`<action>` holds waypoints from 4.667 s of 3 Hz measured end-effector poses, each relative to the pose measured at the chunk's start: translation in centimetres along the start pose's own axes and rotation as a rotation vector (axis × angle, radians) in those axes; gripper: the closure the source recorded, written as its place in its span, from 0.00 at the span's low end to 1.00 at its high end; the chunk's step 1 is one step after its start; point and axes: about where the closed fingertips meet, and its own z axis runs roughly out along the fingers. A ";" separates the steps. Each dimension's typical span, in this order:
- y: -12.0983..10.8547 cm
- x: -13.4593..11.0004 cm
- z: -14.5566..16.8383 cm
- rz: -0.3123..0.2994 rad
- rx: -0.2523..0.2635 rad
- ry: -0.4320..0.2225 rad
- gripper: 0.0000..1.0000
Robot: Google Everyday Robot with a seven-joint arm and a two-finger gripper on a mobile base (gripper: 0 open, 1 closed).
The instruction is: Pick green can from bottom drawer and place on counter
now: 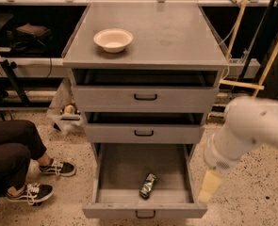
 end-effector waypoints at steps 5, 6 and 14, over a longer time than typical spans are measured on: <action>-5.9 4.8 25.0 0.276 -0.083 -0.148 0.00; -6.5 5.0 26.6 0.279 -0.101 -0.207 0.00; -22.5 -3.0 43.4 0.452 0.158 -0.627 0.00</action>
Offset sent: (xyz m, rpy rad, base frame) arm 0.0345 0.0058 -0.3065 0.1120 0.1710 -0.2624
